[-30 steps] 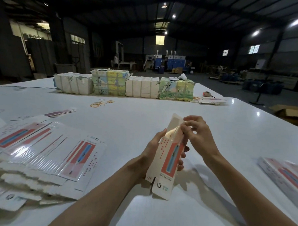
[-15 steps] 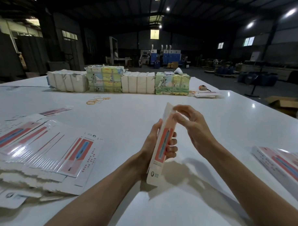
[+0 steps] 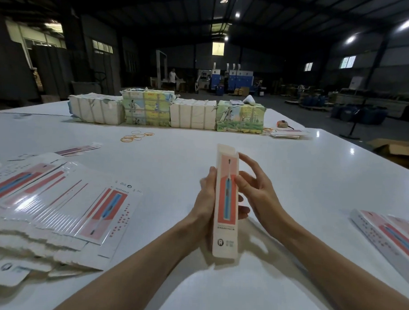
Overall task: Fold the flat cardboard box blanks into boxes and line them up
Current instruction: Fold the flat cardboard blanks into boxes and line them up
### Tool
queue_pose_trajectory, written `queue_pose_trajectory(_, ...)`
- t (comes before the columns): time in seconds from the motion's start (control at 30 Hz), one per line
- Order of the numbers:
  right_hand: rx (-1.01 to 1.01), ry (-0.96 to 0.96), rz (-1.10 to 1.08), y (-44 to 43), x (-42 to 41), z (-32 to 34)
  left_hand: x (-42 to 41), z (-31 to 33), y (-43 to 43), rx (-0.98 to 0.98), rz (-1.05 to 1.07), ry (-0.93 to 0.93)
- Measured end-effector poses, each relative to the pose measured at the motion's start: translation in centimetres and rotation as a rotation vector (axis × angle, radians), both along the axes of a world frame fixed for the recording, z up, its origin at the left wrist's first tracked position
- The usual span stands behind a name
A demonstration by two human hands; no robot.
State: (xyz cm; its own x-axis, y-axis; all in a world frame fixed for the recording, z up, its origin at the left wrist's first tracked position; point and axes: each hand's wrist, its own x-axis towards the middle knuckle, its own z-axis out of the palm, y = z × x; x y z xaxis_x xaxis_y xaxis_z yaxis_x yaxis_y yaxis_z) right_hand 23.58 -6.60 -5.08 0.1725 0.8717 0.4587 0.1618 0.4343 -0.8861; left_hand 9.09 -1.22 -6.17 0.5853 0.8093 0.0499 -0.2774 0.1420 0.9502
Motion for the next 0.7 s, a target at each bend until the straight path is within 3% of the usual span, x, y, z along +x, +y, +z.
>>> queue_pose_trajectory(0.1,0.011,-0.052,-0.060,-0.1,0.9,0.3,0.1,-0.2,0.6,0.367,0.252,0.091)
queue_pose_trajectory(0.17,-0.004,-0.079,-0.057,-0.1,1.2,0.4,-0.1,-0.2,1.1,0.505,0.242,0.062)
queue_pose_trajectory(0.3,-0.028,-0.104,-0.036,-0.2,1.7,0.2,0.0,0.6,0.4,0.407,0.046,0.047)
queue_pose_trajectory(0.5,-0.058,-0.127,-0.031,-0.4,1.9,0.3,0.2,0.3,-0.1,0.351,-0.081,0.062)
queue_pose_trajectory(0.7,-0.117,-0.159,-0.062,0.0,1.4,0.3,0.1,0.6,-0.6,0.352,-0.039,0.151)
